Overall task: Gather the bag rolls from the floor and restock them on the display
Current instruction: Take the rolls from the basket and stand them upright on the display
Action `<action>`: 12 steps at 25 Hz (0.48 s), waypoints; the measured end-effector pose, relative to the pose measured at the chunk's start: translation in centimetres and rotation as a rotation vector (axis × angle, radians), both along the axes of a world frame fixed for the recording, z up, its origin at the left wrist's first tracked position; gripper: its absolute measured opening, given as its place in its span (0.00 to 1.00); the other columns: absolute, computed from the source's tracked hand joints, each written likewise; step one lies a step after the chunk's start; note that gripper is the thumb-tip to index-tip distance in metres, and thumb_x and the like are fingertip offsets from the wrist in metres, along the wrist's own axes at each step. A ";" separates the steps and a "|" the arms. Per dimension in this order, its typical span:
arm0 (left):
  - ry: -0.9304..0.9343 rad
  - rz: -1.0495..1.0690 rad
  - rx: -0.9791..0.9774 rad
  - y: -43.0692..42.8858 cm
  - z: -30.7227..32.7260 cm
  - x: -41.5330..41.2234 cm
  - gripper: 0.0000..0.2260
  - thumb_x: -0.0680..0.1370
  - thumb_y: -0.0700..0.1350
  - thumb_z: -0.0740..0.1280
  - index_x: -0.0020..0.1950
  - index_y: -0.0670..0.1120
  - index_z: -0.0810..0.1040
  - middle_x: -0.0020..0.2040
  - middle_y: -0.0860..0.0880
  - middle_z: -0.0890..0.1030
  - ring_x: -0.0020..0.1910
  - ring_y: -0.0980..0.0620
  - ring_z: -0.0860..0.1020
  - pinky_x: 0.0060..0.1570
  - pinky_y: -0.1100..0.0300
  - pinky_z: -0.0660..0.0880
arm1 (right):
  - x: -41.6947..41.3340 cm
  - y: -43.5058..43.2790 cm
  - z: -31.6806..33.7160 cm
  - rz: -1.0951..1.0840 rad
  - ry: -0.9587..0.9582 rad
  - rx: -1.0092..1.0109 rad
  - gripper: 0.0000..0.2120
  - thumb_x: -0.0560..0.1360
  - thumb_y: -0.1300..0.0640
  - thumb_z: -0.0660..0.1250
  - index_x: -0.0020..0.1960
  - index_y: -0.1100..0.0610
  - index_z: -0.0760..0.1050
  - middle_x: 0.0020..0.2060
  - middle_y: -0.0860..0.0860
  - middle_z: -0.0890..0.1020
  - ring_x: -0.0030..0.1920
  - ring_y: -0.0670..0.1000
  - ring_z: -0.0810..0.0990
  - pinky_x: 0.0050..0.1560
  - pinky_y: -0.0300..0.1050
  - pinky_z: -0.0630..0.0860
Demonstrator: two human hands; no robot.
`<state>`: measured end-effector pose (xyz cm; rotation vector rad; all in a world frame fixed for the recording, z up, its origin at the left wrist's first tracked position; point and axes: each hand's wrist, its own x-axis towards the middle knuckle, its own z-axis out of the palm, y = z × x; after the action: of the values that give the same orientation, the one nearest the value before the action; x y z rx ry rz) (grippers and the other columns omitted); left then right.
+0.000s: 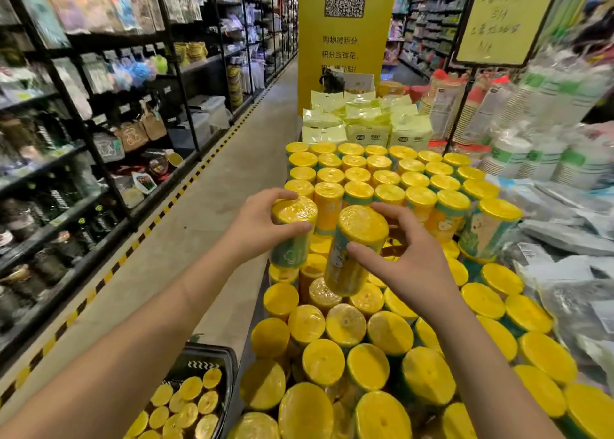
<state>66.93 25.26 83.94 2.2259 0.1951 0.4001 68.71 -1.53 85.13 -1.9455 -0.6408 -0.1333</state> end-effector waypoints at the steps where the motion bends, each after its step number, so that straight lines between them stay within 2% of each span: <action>1: 0.008 0.013 0.014 0.3 -0.6 1.2 0.29 0.69 0.59 0.78 0.68 0.56 0.75 0.63 0.55 0.73 0.55 0.57 0.78 0.49 0.61 0.80 | 0.0 -0.4 0.1 -0.008 -0.004 -0.005 0.33 0.66 0.36 0.77 0.69 0.38 0.70 0.59 0.33 0.77 0.59 0.36 0.77 0.55 0.43 0.80; 4: 0.032 0.040 0.004 1.3 -2.4 4.2 0.28 0.70 0.60 0.78 0.67 0.56 0.74 0.66 0.52 0.72 0.63 0.51 0.74 0.53 0.59 0.78 | 0.0 -1.4 0.3 -0.031 -0.012 -0.013 0.33 0.67 0.38 0.77 0.69 0.38 0.70 0.60 0.34 0.77 0.60 0.36 0.76 0.54 0.41 0.79; 7: 0.031 0.052 0.023 2.0 -3.7 5.9 0.28 0.70 0.60 0.78 0.66 0.56 0.73 0.65 0.50 0.72 0.63 0.50 0.73 0.54 0.58 0.76 | 0.0 -2.1 0.2 -0.044 0.003 0.001 0.33 0.66 0.38 0.77 0.69 0.38 0.70 0.60 0.34 0.77 0.60 0.36 0.76 0.52 0.38 0.79; 10: 0.019 0.049 0.009 2.4 -4.6 6.6 0.27 0.71 0.59 0.77 0.66 0.54 0.73 0.65 0.49 0.71 0.62 0.51 0.73 0.49 0.63 0.75 | 0.2 -2.3 -0.3 -0.053 0.017 -0.009 0.33 0.67 0.40 0.78 0.69 0.38 0.70 0.61 0.36 0.77 0.61 0.37 0.76 0.50 0.36 0.78; 12: 0.007 0.042 0.043 2.5 -5.1 6.8 0.26 0.71 0.58 0.77 0.64 0.52 0.73 0.65 0.49 0.69 0.62 0.52 0.71 0.52 0.63 0.73 | 0.2 -2.1 -0.6 -0.056 0.021 -0.010 0.33 0.67 0.40 0.78 0.69 0.39 0.70 0.61 0.35 0.77 0.61 0.36 0.75 0.49 0.35 0.78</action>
<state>73.76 27.79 78.86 2.2686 0.2398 0.4227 68.91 -3.62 84.57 -1.9728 -0.5747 -0.1445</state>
